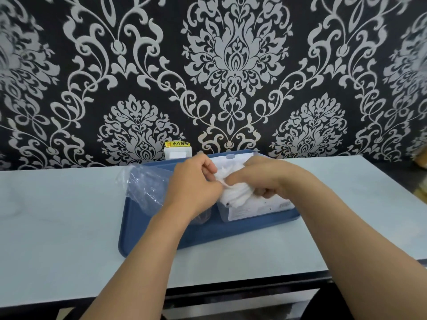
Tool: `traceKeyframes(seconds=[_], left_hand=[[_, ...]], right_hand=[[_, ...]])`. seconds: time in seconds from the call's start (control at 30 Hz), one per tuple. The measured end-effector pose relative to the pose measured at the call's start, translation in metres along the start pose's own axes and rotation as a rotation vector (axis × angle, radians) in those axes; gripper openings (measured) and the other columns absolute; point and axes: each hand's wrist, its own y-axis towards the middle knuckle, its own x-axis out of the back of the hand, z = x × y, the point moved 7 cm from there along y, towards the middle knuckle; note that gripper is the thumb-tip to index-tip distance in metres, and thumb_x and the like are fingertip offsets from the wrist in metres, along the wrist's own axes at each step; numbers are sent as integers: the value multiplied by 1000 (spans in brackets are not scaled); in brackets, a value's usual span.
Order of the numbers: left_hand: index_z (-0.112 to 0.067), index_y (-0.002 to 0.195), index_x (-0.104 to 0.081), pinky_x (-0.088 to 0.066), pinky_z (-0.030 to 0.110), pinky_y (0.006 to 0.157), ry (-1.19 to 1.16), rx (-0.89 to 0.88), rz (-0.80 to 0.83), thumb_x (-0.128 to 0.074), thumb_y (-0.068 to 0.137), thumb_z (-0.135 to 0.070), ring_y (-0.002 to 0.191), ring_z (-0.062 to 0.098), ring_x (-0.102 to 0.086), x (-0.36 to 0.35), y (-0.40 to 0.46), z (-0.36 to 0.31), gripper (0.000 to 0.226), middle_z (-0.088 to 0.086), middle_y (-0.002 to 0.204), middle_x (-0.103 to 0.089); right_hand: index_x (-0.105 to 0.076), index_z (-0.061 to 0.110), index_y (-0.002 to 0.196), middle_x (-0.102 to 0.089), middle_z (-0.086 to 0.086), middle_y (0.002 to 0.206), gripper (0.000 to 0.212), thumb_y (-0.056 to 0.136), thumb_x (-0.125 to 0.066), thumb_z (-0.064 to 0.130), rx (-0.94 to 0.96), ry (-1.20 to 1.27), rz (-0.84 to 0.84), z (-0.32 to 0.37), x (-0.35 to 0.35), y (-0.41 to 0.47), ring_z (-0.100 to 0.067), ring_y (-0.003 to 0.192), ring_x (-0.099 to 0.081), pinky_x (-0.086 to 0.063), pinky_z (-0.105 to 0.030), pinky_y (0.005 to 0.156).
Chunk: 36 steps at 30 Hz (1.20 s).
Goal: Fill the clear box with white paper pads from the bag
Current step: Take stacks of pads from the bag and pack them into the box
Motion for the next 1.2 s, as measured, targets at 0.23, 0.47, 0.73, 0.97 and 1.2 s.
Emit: traceKeyframes(seconds=[0.23,0.47,0.73,0.97,1.2], left_hand=[[-30,92,-62,-44,21,63,-5,-77,193,-73,72,-7,67,4,-54,-17,-2,-2,32,-14,90,-70],[-28,96,-60,-49,24,65,-43,-91,226,-68,82,-15,69,10,-57,-24,-6,-3,21,-12,93,-65],[-31,96,-52,-46,26,55,46,-134,198,-70,77,-20,66,12,-55,-30,-9,0,29,-13,97,-62],[-31,98,-53,-50,32,67,10,-92,206,-61,81,-14,79,16,-59,-32,-8,2,25,-11,97,-61],[-29,105,-51,-55,45,79,97,-130,174,-56,87,-9,84,15,-59,-32,-9,1,27,-12,97,-58]], right_hand=[[-52,11,98,-52,-1,72,36,87,-67,41,68,-428,-73,18,-2,-7,-16,55,-48,-34,-26,48],[-52,14,102,-59,-2,93,41,76,-79,31,101,-479,-154,13,-6,-2,-22,87,-60,-48,-29,68],[-45,17,70,-52,1,74,33,80,-70,35,161,-504,-245,11,-11,2,-22,77,-58,-41,-31,62],[-42,17,69,-49,3,69,41,69,-80,33,129,-507,-329,9,-8,-3,-17,65,-51,-37,-27,57],[-47,12,69,-52,-1,64,31,88,-65,29,133,-422,-27,8,-10,-9,-18,60,-51,-38,-25,53]])
